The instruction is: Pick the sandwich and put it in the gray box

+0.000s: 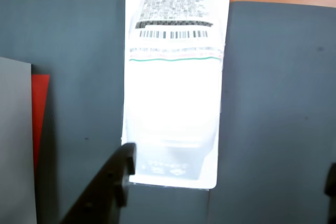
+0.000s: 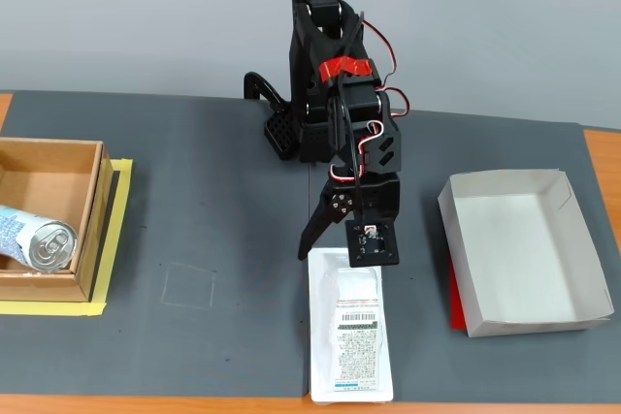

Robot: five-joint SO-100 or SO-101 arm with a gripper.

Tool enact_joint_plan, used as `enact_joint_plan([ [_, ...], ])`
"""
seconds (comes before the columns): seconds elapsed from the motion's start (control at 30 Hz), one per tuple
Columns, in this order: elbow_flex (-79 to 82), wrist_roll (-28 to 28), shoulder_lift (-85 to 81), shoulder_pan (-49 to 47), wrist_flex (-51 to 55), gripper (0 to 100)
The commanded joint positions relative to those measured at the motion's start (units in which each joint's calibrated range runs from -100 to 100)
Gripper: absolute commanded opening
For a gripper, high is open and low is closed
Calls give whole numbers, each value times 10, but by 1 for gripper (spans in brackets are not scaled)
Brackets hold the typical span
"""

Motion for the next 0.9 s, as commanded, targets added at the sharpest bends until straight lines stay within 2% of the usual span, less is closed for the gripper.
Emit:
enact_joint_plan([
  [0.0,-31,3,-2,-4,-7,41],
  [0.27,-34,3,16,-19,-17,41],
  [0.67,-168,1,142,-21,-15,41],
  [0.87,-178,-1,175,-21,-13,41],
])
